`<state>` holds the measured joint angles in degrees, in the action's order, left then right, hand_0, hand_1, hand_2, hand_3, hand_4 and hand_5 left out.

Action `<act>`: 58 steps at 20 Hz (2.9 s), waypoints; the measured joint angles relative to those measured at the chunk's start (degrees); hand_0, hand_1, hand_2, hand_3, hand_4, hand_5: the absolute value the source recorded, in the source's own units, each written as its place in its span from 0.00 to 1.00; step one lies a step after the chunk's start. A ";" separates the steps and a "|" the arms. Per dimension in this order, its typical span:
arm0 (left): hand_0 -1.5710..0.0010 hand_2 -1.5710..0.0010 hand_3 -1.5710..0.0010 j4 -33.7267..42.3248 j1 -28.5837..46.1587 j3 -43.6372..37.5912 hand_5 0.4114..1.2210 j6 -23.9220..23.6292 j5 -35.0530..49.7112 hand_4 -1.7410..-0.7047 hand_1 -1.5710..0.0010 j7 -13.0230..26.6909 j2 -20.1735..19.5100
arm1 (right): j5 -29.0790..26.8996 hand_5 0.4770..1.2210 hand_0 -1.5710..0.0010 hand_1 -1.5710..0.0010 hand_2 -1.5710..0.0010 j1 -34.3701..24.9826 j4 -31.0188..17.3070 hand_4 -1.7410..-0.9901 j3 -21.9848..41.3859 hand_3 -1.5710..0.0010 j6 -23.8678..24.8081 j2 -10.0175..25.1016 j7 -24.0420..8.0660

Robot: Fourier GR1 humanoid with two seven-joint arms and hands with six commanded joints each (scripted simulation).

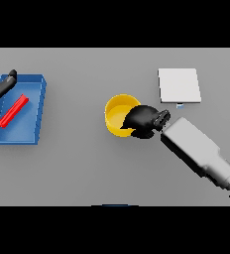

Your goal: Pick up the red beaker and tilt it to pour out 1 green nut into yellow bowl. Pick up the yellow bowl and place it on the metallic measuring scale.

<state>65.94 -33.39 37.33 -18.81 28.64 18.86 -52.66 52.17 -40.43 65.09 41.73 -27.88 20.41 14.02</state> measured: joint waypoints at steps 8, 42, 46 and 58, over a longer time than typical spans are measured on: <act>1.00 1.00 1.00 -1.19 -0.94 0.35 0.35 1.14 -0.39 0.99 1.00 0.22 0.35 | -1.09 0.99 0.02 0.02 0.16 0.28 0.88 0.02 -1.12 0.16 1.76 0.78 -0.21; 1.00 1.00 1.00 1.79 -0.80 0.63 0.37 0.04 -0.06 0.98 1.00 4.64 -0.98 | -1.33 1.00 0.00 0.00 0.08 -7.64 -21.61 0.00 -18.16 0.18 14.01 8.95 -1.69; 1.00 1.00 1.00 2.25 0.20 1.01 0.37 -0.21 -0.38 0.98 1.00 4.32 -1.28 | -1.36 1.00 0.01 0.00 0.11 -9.00 -28.38 0.00 -19.49 0.13 15.75 7.36 0.99; 1.00 1.00 1.00 0.66 -0.69 1.01 0.39 0.51 -0.27 0.98 1.00 3.67 0.11 | -2.64 0.66 0.71 0.55 0.49 -10.46 -33.06 0.24 -22.53 0.57 11.72 6.40 1.31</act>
<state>66.60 -34.08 38.34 -18.30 28.38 22.54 -52.55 49.53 -50.89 32.03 19.20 -16.15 26.81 15.34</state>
